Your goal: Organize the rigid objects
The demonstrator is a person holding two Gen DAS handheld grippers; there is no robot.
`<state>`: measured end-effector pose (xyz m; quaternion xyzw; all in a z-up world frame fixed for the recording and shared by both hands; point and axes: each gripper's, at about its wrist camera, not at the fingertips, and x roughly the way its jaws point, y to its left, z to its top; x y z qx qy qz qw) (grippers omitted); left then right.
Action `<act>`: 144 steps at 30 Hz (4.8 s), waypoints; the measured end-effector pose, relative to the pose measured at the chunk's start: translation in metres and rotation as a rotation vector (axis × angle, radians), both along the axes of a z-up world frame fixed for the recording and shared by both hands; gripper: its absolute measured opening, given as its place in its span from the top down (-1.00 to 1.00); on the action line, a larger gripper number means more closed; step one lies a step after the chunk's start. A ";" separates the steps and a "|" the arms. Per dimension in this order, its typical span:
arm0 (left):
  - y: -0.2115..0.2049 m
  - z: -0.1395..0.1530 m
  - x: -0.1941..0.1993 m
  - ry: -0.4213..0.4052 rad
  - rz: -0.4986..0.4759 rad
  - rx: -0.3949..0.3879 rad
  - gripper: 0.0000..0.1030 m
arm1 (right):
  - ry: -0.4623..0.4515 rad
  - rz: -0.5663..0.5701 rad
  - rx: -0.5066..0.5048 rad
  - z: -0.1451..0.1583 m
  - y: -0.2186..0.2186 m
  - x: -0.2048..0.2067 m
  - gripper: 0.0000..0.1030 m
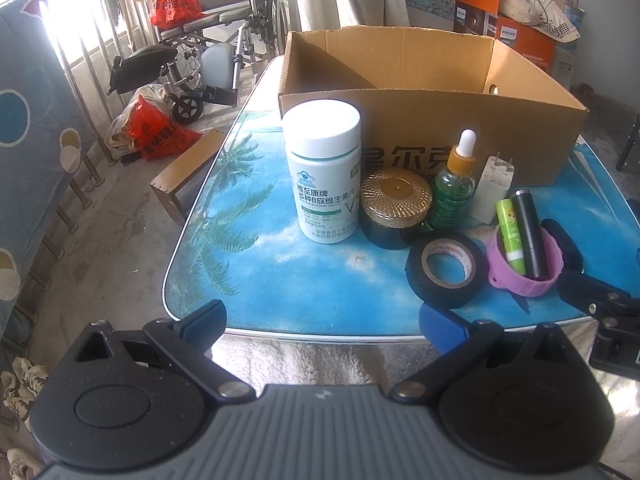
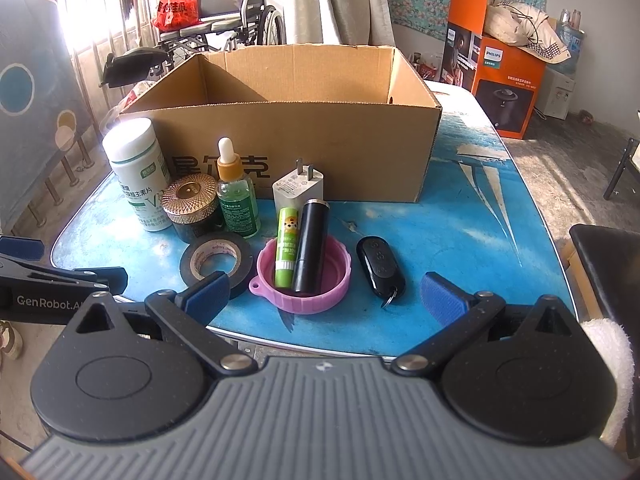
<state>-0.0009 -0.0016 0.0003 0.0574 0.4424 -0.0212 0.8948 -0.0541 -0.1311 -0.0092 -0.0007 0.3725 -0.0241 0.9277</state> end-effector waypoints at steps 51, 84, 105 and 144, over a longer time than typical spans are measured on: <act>-0.116 -0.012 0.030 -0.105 -0.581 -0.195 -0.17 | -0.035 0.083 0.448 -0.027 -0.096 0.075 0.00; -0.129 -0.015 0.027 -0.171 -0.579 -0.108 0.54 | -0.048 0.222 0.479 -0.020 -0.083 0.068 0.60; -0.014 0.073 0.180 -0.134 -0.273 -0.123 0.50 | 0.145 0.467 0.470 0.093 0.025 0.286 0.60; -0.090 -0.002 0.041 -0.056 -0.630 -0.210 0.24 | 0.071 0.141 0.578 0.021 -0.119 0.070 0.26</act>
